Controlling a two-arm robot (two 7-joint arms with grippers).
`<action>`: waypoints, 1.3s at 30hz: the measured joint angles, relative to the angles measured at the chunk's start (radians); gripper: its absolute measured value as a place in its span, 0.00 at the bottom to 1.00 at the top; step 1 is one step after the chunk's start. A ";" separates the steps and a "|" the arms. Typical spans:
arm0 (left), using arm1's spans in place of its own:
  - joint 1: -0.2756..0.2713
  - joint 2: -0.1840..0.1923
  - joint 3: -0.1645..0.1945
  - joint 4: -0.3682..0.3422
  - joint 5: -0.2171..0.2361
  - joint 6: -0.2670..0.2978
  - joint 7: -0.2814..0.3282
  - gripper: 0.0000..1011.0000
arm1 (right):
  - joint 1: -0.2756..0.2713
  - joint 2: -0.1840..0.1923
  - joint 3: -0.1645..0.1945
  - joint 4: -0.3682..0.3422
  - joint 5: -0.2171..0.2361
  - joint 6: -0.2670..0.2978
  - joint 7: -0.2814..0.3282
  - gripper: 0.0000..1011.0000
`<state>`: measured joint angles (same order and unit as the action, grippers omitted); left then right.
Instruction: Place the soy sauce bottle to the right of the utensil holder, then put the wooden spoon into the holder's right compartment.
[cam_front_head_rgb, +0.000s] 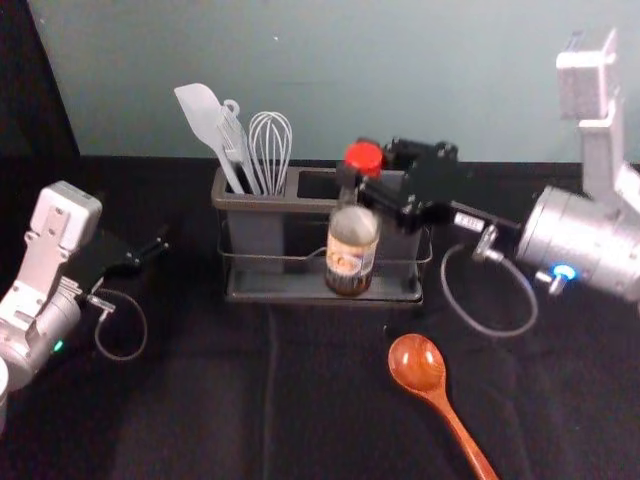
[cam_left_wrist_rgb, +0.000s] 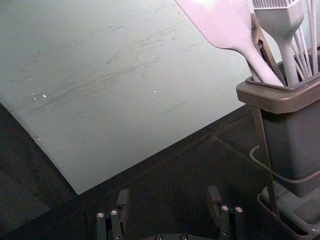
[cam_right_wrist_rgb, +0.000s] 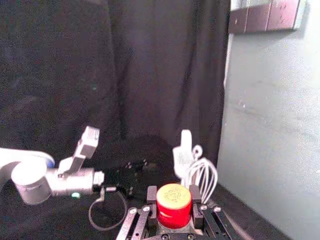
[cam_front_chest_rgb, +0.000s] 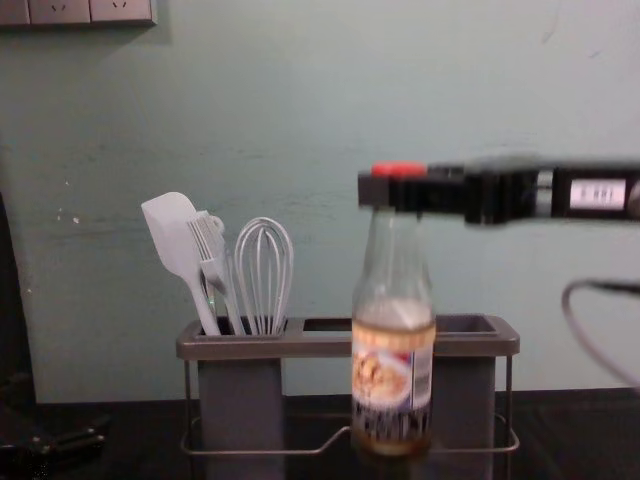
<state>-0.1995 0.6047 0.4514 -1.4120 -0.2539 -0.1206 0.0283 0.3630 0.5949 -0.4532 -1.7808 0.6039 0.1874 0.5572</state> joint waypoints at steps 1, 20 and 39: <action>0.000 0.000 0.000 0.000 0.000 0.000 0.000 0.99 | 0.005 0.003 0.002 -0.004 0.004 0.005 -0.002 0.38; 0.000 0.000 0.000 0.000 0.000 0.000 0.000 0.99 | -0.022 0.142 0.117 -0.114 0.144 0.062 -0.052 0.38; 0.000 0.000 0.000 0.000 0.000 0.000 0.000 0.99 | -0.254 0.308 0.308 -0.123 0.207 -0.070 -0.093 0.38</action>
<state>-0.1995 0.6047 0.4514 -1.4120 -0.2539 -0.1205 0.0283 0.1086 0.9033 -0.1453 -1.9038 0.8108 0.1173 0.4639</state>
